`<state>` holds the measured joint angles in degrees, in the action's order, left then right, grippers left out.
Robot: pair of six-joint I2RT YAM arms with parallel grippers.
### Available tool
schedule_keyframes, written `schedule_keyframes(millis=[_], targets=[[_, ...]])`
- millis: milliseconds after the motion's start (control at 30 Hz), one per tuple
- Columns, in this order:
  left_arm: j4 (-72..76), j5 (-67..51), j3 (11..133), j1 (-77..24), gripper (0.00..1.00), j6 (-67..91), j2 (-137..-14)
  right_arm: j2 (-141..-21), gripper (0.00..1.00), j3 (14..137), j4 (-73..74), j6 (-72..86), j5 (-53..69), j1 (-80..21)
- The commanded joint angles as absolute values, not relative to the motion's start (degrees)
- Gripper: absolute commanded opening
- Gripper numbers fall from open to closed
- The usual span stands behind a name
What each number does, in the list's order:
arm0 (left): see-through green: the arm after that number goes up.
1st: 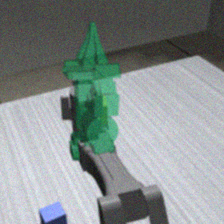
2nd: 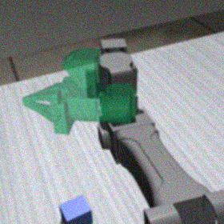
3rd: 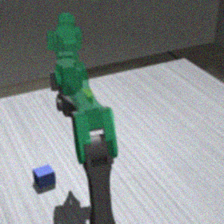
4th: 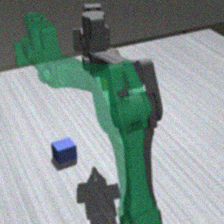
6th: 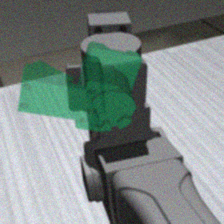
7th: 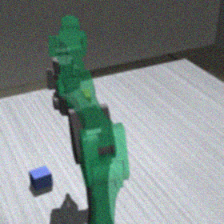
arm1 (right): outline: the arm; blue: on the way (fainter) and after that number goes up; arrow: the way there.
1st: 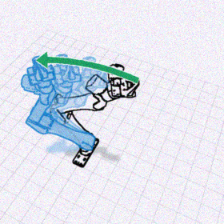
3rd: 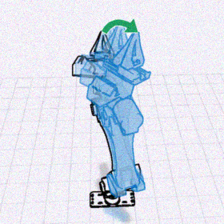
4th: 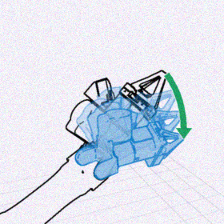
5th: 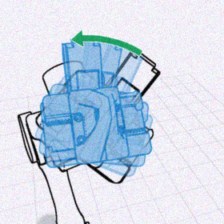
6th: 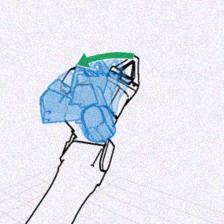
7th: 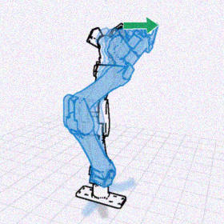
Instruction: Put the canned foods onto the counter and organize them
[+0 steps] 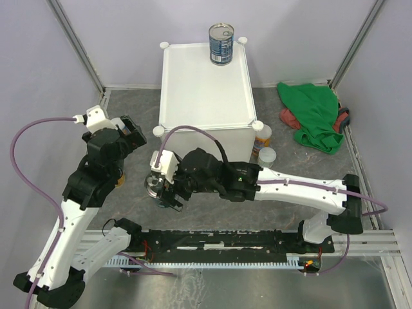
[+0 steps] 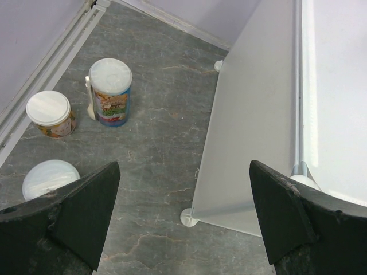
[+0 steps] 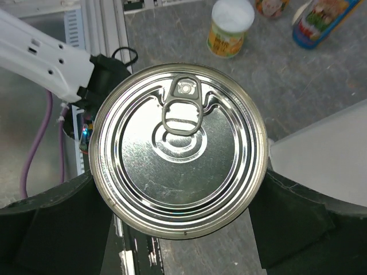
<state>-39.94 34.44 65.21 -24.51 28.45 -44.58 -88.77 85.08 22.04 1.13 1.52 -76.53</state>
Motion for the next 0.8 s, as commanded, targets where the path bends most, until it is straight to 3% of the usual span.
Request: schedule_keyframes(millis=[0, 300, 767], targets=[[-36.32, 35.19, 65.39, -24.71, 1.00, 29.26, -44.42, -83.27, 0.01, 95.35, 18.28, -0.99, 1.51, -76.99], [-36.09, 35.15, 65.52, -24.67, 1.00, 29.44, -44.24, -85.29, 0.01, 107.16, 24.22, -4.99, -4.02, -75.58], [-35.64, 34.28, 67.03, -24.69, 1.00, 28.77, -45.17, -93.92, 0.01, 122.65, 27.94, -4.54, -6.49, -63.84]])
